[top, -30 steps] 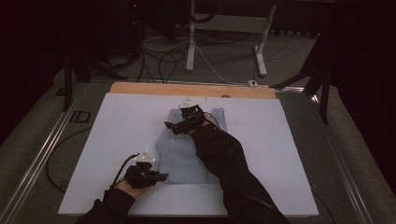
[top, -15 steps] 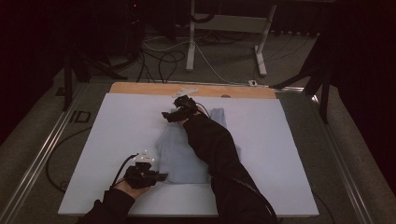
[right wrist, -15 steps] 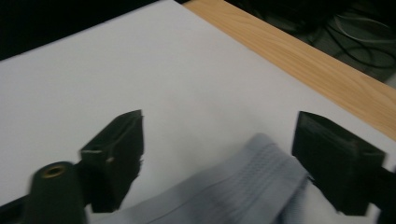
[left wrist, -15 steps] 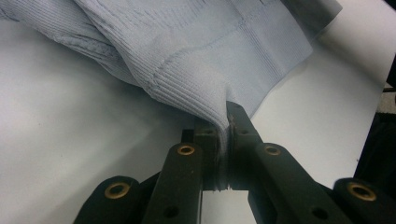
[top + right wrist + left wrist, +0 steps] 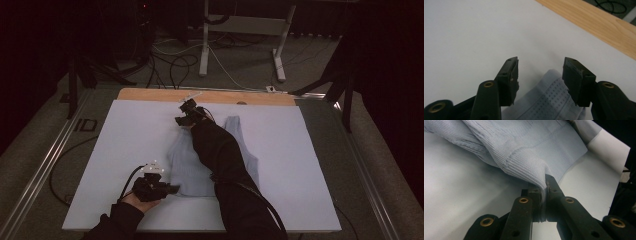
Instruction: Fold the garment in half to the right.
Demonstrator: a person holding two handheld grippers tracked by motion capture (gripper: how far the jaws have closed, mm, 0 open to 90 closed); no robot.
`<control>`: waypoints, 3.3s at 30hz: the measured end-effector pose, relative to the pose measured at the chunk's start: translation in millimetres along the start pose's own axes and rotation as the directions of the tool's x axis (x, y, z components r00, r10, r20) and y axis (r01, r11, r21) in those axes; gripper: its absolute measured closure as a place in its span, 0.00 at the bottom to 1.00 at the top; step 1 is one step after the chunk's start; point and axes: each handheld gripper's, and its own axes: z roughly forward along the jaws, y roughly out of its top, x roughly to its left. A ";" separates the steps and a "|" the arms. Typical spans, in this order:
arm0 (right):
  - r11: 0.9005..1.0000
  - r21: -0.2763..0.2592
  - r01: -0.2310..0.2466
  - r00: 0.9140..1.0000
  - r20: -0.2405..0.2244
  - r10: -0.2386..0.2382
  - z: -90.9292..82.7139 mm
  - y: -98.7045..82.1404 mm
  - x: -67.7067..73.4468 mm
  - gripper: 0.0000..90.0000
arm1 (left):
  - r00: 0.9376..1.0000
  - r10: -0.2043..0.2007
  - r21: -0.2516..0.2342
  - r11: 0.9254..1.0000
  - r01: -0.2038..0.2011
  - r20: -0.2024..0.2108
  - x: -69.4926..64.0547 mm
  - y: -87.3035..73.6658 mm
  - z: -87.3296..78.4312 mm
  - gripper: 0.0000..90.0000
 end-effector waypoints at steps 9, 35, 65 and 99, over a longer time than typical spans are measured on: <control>0.991 0.124 0.040 0.997 0.065 -0.048 17.0 -3.6 3.8 0.61 | 1.000 -0.006 0.003 1.000 0.006 0.009 -0.4 0.4 0.4 0.96; 0.976 0.164 0.145 0.980 0.114 -0.165 3.7 2.6 8.3 0.97 | 1.000 -0.006 0.006 1.000 0.006 0.012 -1.5 0.2 0.7 0.96; 0.990 0.007 0.144 0.983 0.118 -0.144 -68.6 29.5 -10.7 0.97 | 0.996 0.081 -0.046 0.996 -0.080 0.024 -26.9 29.2 -5.8 0.96; 0.993 -0.094 0.075 0.984 0.169 -0.059 -153.8 4.1 -64.8 0.98 | 0.971 0.218 -0.043 0.976 -0.214 0.098 -83.5 86.5 30.8 0.96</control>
